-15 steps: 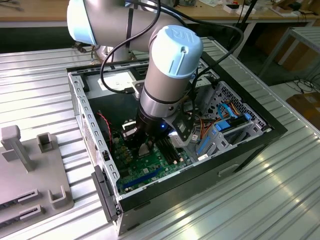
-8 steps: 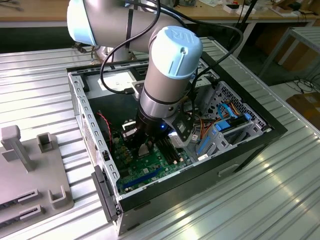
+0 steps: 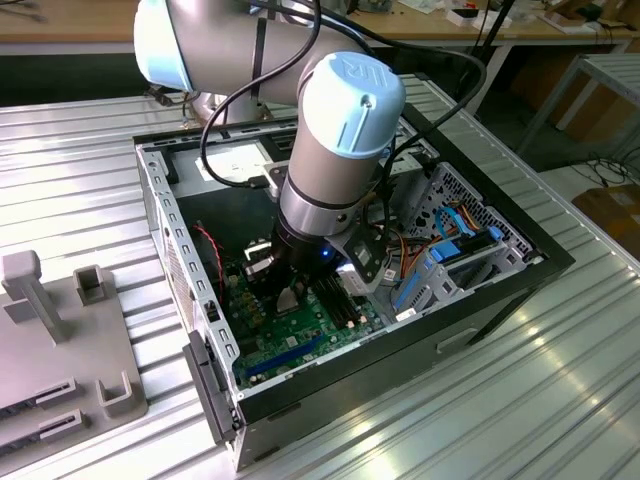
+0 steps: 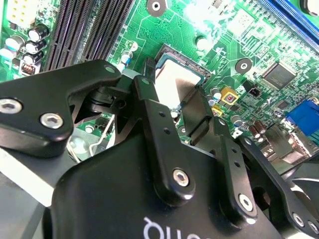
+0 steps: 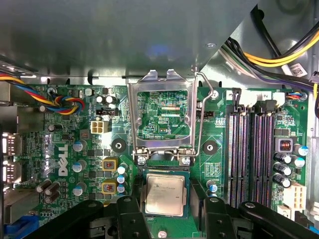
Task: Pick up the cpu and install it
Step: 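Place the cpu into insertion slot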
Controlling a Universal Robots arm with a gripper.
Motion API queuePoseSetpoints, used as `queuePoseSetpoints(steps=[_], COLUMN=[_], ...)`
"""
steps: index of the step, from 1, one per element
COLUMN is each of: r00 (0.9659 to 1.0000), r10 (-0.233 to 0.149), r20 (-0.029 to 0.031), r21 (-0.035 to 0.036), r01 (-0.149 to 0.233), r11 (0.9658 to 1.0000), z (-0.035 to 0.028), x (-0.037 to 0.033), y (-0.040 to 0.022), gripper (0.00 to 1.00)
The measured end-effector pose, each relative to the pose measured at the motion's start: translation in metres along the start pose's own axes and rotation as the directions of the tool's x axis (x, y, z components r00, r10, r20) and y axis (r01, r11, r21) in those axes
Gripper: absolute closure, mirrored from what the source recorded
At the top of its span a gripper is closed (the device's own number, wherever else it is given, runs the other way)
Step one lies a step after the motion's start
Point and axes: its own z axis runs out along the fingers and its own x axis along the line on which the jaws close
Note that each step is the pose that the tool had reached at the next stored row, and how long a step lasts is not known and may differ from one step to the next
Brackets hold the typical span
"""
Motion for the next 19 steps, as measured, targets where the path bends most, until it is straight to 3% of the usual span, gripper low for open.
queuePoseSetpoints(steps=[5,12,19], r00=[1.0000,1.0000,1.0000], r10=[0.000,-0.007,-0.008], r20=[0.0000,0.0003,0.0002], r21=[-0.0005,-0.0164,-0.0165], r01=[0.000,0.007,0.008], r11=[1.0000,0.9998,0.9998], z=[-0.0022,-0.0022,-0.0020], x=[0.0001,0.0002,0.0003], y=[-0.0001,-0.0018,-0.0031], gripper=[0.53,0.53,0.53])
